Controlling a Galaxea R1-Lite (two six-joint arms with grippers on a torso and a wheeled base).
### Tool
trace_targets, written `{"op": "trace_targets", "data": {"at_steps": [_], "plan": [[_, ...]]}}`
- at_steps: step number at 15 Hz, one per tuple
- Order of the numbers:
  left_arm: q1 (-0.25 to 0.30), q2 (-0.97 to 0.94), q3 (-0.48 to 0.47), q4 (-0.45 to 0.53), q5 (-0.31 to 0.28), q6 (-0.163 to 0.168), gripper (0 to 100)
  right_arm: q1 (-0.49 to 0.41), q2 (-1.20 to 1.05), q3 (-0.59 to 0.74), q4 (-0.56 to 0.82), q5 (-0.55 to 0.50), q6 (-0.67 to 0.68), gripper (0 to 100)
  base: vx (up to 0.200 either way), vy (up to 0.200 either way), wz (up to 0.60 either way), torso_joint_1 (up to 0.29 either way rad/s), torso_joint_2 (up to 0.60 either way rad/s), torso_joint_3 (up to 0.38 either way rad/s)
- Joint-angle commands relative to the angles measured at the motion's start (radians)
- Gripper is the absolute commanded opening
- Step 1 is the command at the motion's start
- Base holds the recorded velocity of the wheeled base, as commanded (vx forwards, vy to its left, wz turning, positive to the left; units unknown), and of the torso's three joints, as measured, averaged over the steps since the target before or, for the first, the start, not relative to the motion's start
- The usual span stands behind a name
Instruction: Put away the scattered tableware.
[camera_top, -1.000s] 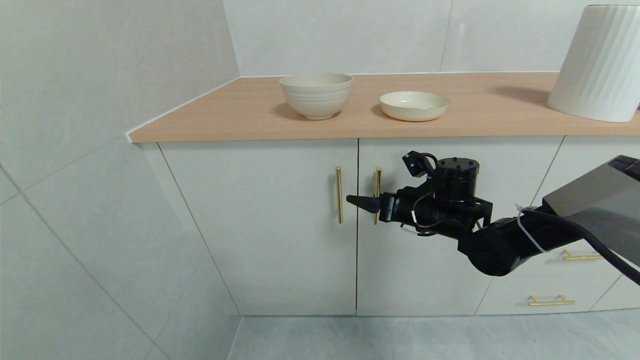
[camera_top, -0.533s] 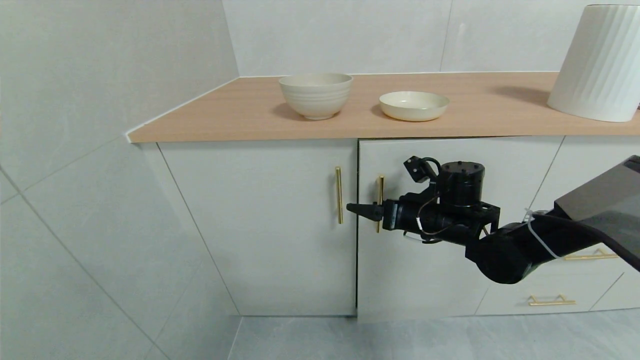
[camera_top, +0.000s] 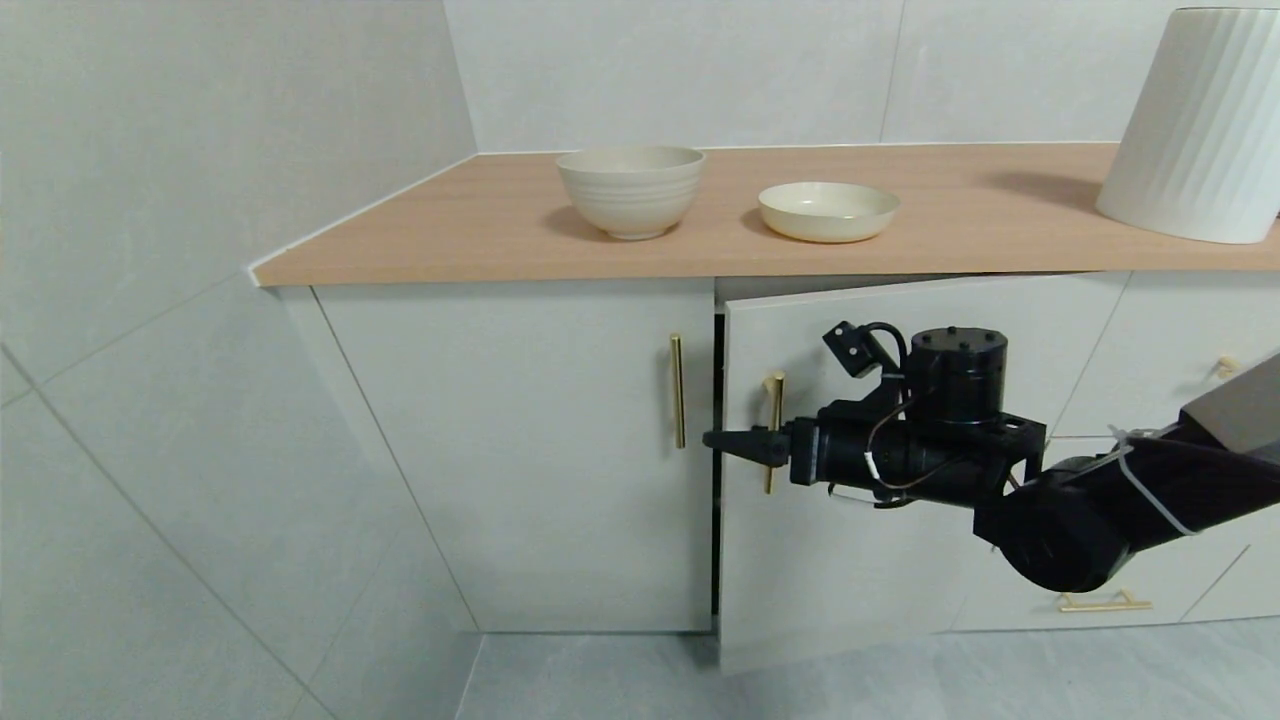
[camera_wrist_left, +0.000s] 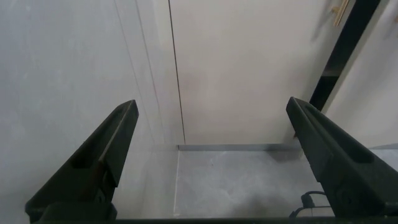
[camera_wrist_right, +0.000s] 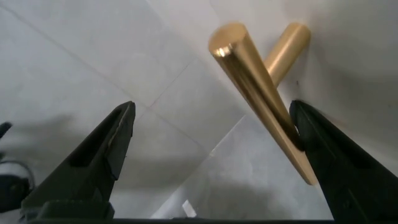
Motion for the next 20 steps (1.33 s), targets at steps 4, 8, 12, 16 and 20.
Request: {"op": "trace_targets", "data": {"at_steps": [4,8,12,16,20], "plan": [[-0.001,0.0,0.0,0.0,0.0,0.0,100,0.002,-0.146,0.128,-0.007,0.089,0.018,100,0.0,0.0,0.0,0.0,0.0,0.0],[0.001,0.0,0.0,0.0,0.0,0.0,100,0.01,-0.207,0.217,-0.007,0.119,0.019,100,0.0,0.0,0.0,0.0,0.0,0.0],[-0.001,0.0,0.0,0.0,0.0,0.0,100,0.01,-0.244,0.256,-0.027,0.134,0.016,100,0.0,0.0,0.0,0.0,0.0,0.0],[-0.001,0.0,0.0,0.0,0.0,0.001,100,0.01,-0.25,0.283,-0.078,0.148,0.019,100,0.0,0.0,0.0,0.0,0.0,0.0],[-0.001,0.0,-0.006,-0.009,-0.012,0.027,100,0.013,-0.247,0.292,-0.079,0.165,0.019,100,0.0,0.0,0.0,0.0,0.0,0.0]]}}
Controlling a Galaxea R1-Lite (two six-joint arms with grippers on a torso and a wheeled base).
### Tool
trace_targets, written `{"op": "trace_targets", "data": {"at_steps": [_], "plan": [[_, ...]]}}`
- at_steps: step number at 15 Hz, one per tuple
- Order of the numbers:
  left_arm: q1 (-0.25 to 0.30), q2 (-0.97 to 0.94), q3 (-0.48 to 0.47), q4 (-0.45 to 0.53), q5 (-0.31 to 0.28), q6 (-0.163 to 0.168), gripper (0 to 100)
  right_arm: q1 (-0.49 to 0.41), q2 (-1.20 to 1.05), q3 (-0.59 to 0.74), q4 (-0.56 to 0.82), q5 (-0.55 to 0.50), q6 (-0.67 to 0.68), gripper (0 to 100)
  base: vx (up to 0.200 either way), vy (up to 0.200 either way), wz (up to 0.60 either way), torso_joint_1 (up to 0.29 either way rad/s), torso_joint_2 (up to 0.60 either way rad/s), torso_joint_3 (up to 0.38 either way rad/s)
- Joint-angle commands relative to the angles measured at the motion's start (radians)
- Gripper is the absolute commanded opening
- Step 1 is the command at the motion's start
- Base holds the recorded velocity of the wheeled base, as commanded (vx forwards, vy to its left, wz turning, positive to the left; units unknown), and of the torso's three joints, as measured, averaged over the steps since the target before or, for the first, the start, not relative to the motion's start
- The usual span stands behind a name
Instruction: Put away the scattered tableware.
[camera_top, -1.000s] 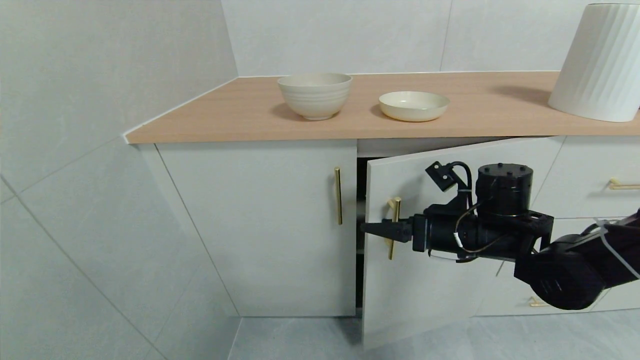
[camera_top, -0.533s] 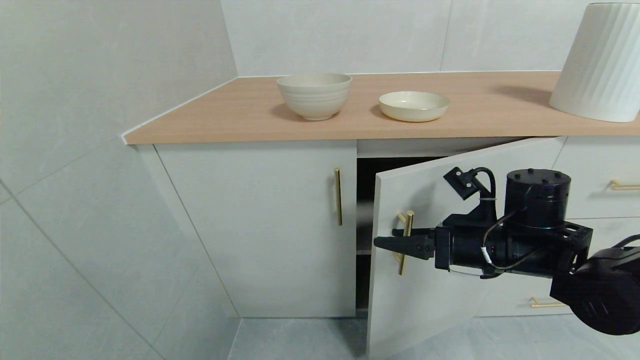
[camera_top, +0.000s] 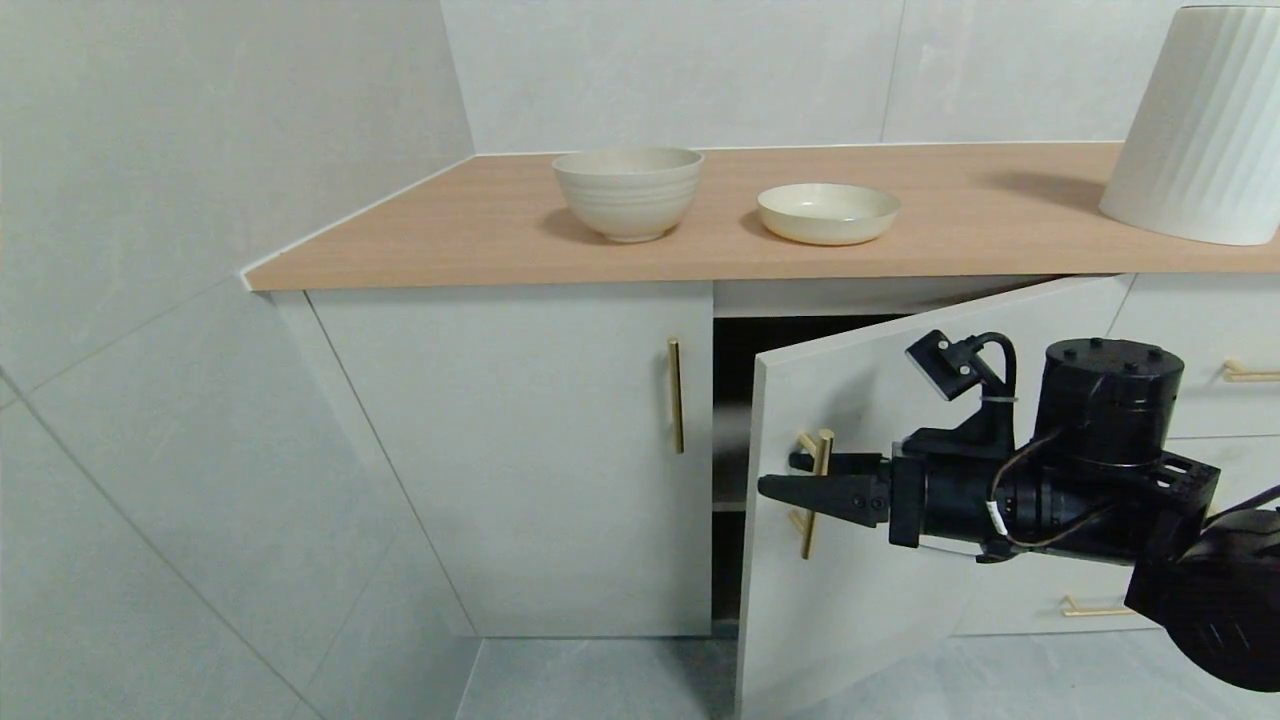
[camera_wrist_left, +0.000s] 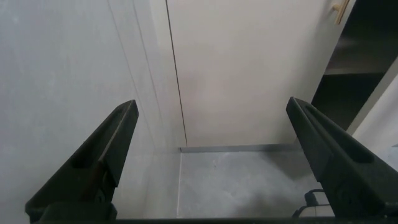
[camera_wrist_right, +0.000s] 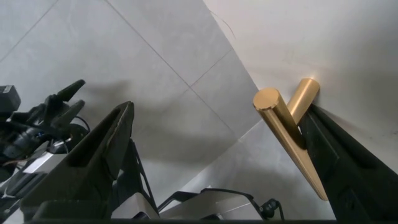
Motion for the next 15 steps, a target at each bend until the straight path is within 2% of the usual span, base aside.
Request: {"op": "trace_targets", "data": {"at_steps": [1,2,4,5,6,8,9,10,11,12,13,15], "plan": [[0.0,0.0,-0.057,-0.007,-0.029,0.015,100,0.002,-0.003,0.006,0.003,0.009,0.001,100,0.0,0.0,0.0,0.0,0.0,0.0],[-0.001,0.035,-0.158,0.033,-0.107,0.016,100,0.002,-0.006,0.009,0.001,0.009,-0.003,100,0.0,0.0,0.0,0.0,0.0,0.0],[-0.001,0.227,-0.357,0.158,-0.276,0.015,100,0.004,-0.008,0.012,0.001,0.009,-0.006,100,0.0,0.0,0.0,0.0,0.0,0.0],[-0.001,0.36,-0.44,0.181,-0.37,0.016,100,0.013,-0.006,0.012,0.001,0.009,-0.006,100,0.0,0.0,0.0,0.0,0.0,0.0],[-0.001,0.459,-0.485,0.179,-0.431,0.02,100,0.014,-0.006,0.012,0.001,0.009,-0.006,100,0.0,0.0,0.0,0.0,0.0,0.0],[-0.007,0.773,-0.618,0.168,-0.59,0.02,100,0.017,-0.004,0.014,0.001,0.009,-0.006,100,0.0,0.0,0.0,0.0,0.0,0.0],[-0.023,0.862,-0.647,0.147,-0.627,0.018,100,0.017,-0.006,0.015,0.001,0.009,-0.006,100,0.0,0.0,0.0,0.0,0.0,0.0],[-0.072,1.003,-0.673,0.082,-0.664,0.01,100,0.017,-0.006,0.015,0.001,0.009,-0.004,100,0.0,0.0,0.0,0.0,0.0,0.0],[-0.128,1.115,-0.675,-0.002,-0.666,-0.014,100,0.017,-0.006,0.015,0.001,0.009,-0.006,100,0.0,0.0,0.0,0.0,0.0,0.0],[-0.185,1.218,-0.669,-0.1,-0.666,-0.057,100,0.017,-0.006,0.015,0.001,0.009,-0.006,100,0.0,0.0,0.0,0.0,0.0,0.0],[-0.204,1.264,-0.666,-0.142,-0.666,-0.077,100,0.017,-0.006,0.015,0.001,0.009,-0.006,100,0.0,0.0,0.0,0.0,0.0,0.0],[-0.265,1.447,-0.61,-0.389,-0.664,-0.197,100,0.017,-0.006,0.015,0.001,0.008,-0.007,100,0.0,0.0,0.0,0.0,0.0,0.0]]}}
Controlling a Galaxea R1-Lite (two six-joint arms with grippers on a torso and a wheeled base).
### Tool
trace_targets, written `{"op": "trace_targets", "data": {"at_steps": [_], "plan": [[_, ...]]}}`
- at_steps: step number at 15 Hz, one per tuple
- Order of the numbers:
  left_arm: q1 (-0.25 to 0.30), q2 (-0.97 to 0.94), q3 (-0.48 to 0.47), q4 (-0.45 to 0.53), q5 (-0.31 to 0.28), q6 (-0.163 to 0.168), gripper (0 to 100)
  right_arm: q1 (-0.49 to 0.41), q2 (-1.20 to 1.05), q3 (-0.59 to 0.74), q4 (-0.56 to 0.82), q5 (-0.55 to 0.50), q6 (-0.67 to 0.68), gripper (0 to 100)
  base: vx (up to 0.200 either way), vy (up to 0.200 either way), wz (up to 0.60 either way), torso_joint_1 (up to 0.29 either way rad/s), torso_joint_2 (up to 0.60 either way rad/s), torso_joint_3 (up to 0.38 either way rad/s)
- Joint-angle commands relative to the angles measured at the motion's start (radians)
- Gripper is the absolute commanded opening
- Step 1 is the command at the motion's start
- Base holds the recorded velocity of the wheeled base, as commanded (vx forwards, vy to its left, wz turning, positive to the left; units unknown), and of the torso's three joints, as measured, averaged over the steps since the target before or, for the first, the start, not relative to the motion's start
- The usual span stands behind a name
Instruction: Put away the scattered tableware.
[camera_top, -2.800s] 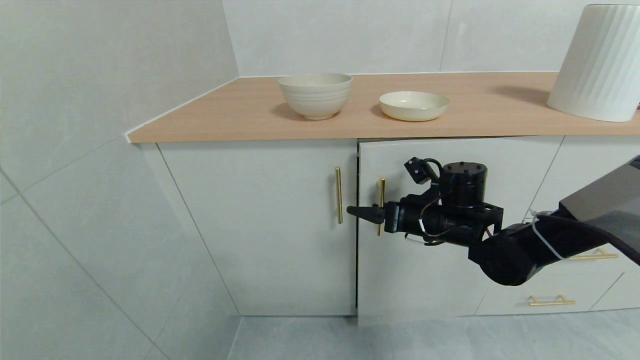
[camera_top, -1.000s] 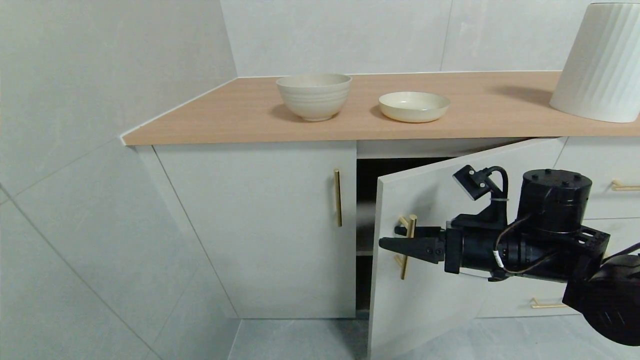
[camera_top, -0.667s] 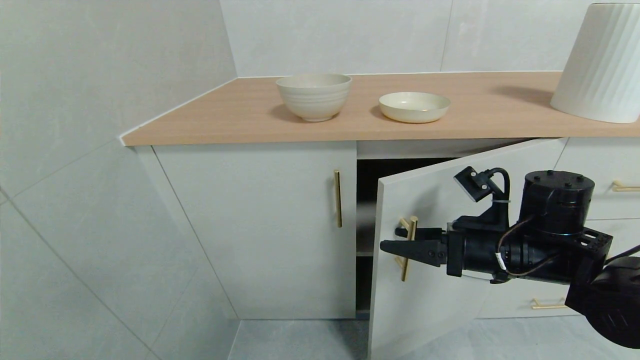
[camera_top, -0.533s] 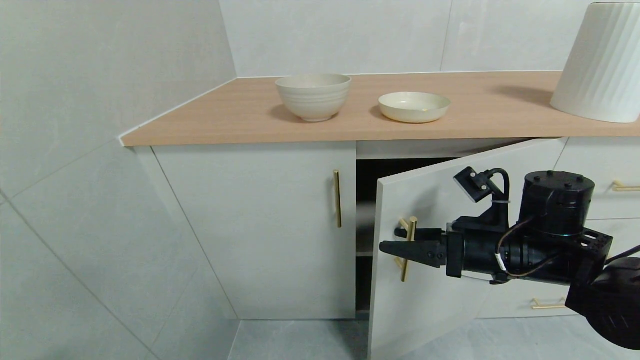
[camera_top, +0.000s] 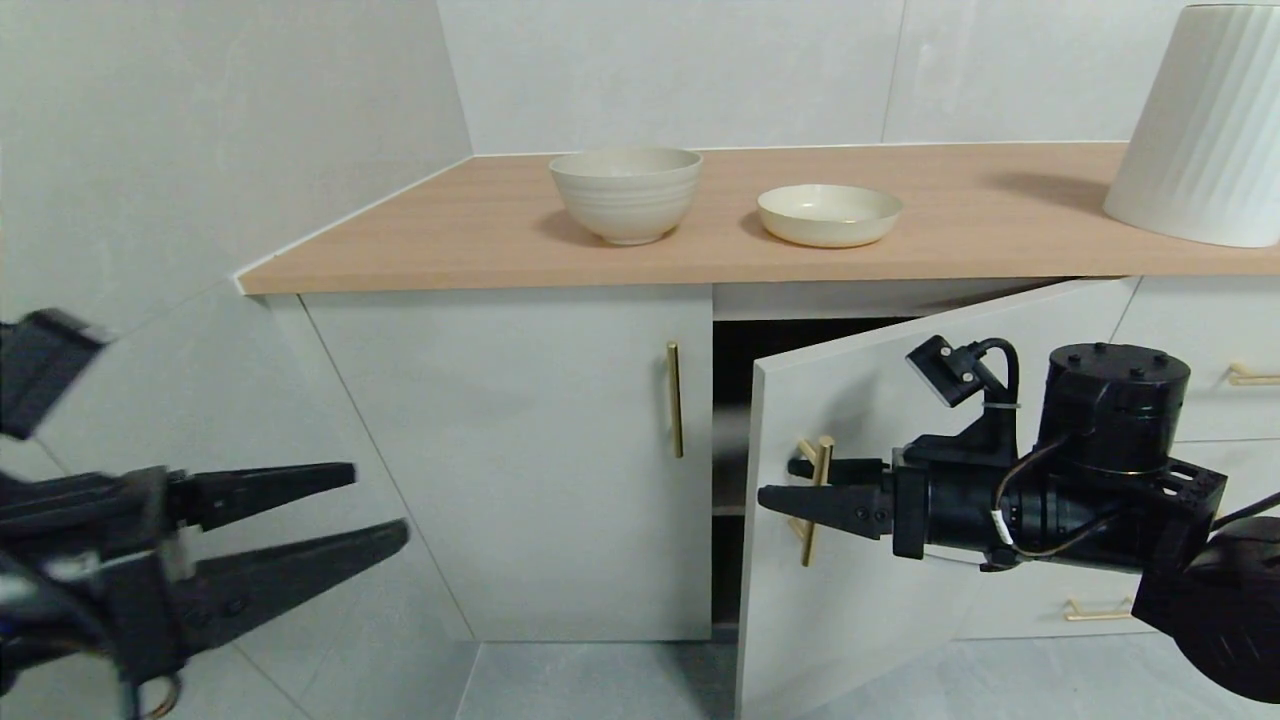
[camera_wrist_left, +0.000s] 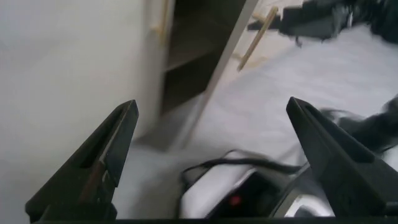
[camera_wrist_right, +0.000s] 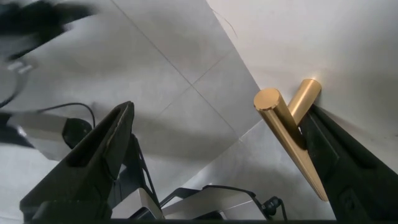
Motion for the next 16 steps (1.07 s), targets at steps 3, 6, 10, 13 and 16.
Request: {"op": "trace_targets", "data": {"at_steps": [3,6,10,13,16], "plan": [[-0.198,0.464,0.113,-0.477,-0.025,-0.199,100,0.0,0.006,-0.002,0.0,0.0,-0.001,100,0.0,0.0,0.0,0.0,0.0,0.0],[-0.258,0.573,0.141,-0.636,0.032,-0.22,100,0.0,0.007,0.0,0.0,0.001,0.001,100,0.0,0.0,0.0,0.0,0.0,0.0],[-0.315,0.639,0.12,-0.708,0.131,-0.265,0,0.0,0.007,0.001,0.0,0.0,-0.001,100,0.0,0.0,0.0,0.0,0.0,0.0],[-0.331,0.725,0.098,-0.847,0.127,-0.263,0,-0.001,0.006,0.0,0.0,0.0,-0.001,100,0.0,0.0,0.0,0.0,0.0,0.0],[-0.373,0.898,0.001,-1.052,0.127,-0.265,0,-0.001,0.004,0.001,0.0,0.0,-0.002,100,0.0,0.0,0.0,0.0,0.0,0.0]]}}
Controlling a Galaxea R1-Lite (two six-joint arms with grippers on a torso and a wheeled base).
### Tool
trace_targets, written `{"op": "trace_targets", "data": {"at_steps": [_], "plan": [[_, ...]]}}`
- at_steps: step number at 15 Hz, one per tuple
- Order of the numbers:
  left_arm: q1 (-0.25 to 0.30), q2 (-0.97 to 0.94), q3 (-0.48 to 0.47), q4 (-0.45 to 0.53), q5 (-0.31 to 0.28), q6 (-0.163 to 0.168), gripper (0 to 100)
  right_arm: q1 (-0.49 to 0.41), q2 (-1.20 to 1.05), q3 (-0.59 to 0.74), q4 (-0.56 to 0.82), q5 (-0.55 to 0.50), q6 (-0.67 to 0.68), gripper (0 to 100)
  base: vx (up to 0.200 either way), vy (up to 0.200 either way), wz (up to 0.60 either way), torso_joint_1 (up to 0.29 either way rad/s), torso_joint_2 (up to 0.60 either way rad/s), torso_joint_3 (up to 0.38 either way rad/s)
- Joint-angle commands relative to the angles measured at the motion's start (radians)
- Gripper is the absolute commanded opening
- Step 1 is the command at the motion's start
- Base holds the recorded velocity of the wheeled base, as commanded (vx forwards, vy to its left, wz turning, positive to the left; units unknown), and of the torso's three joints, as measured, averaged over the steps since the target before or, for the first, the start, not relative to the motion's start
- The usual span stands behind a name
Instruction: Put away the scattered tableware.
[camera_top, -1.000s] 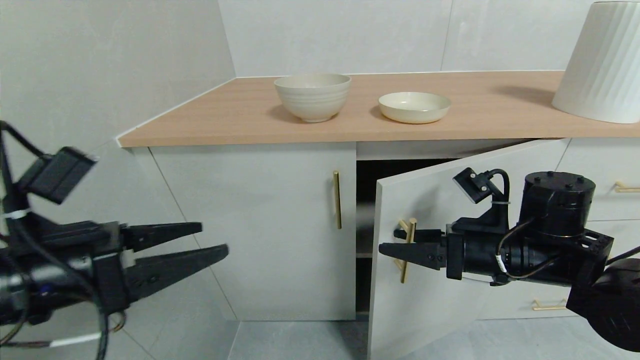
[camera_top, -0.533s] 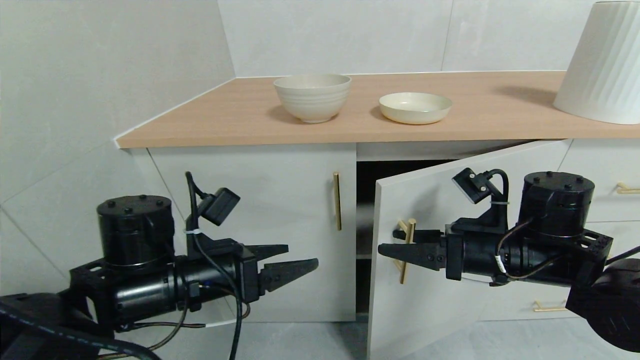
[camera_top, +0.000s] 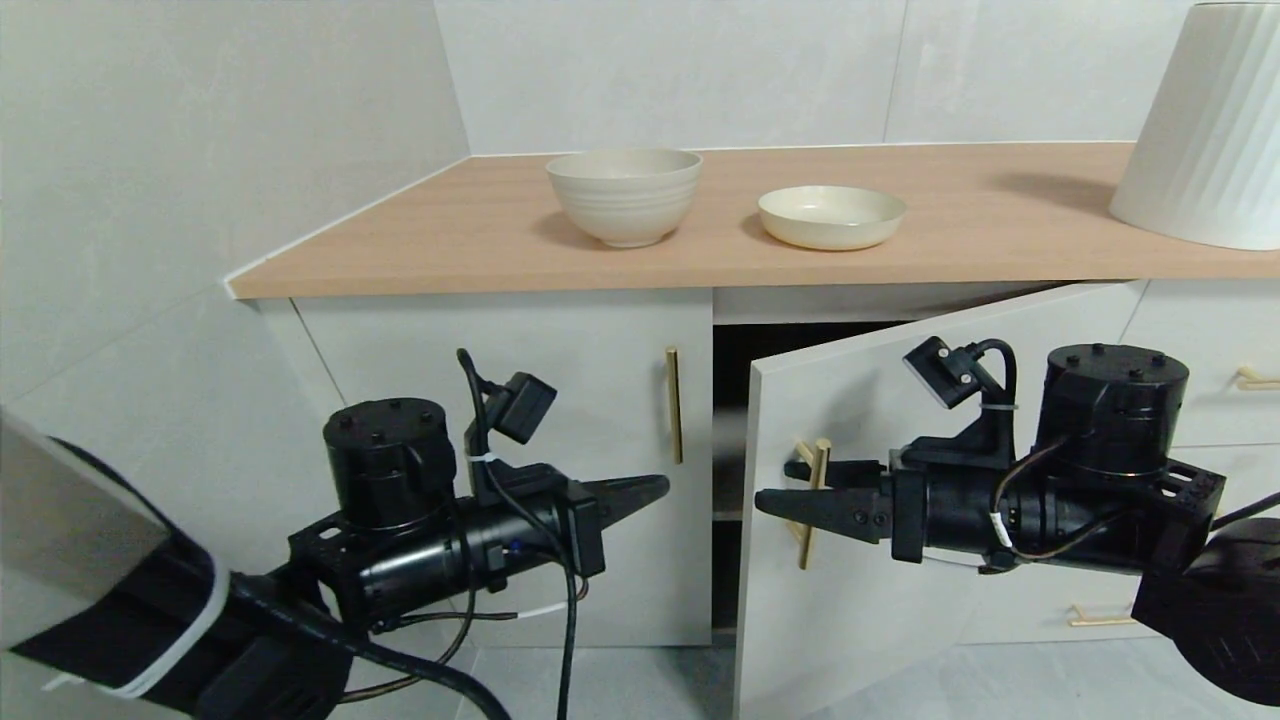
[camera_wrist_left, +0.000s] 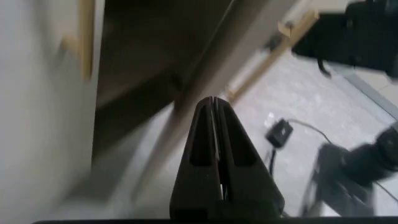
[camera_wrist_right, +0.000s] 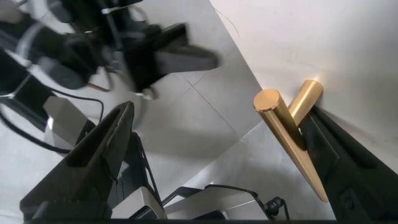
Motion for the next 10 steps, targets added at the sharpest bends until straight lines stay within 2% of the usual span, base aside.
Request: {"op": "trace_targets", "data": {"at_steps": [1,4,8,10], "plan": [[-0.053,0.199,-0.116,-0.118,0.009,-0.003,0,0.0,0.001,0.001,0.0,-0.003,-0.003,100,0.0,0.0,0.0,0.0,0.0,0.0],[-0.072,0.287,-0.152,-0.24,0.012,-0.006,0,0.0,0.001,0.012,0.0,-0.003,-0.003,100,0.0,0.0,0.0,0.0,0.0,0.0],[-0.113,0.365,-0.257,-0.241,0.013,-0.006,0,-0.001,-0.007,0.02,-0.002,-0.004,-0.006,100,0.0,0.0,0.0,0.0,0.0,0.0],[-0.114,0.377,-0.304,-0.223,0.013,-0.008,0,-0.001,-0.004,0.027,0.0,-0.004,-0.038,100,0.0,0.0,0.0,0.0,0.0,0.0]]}}
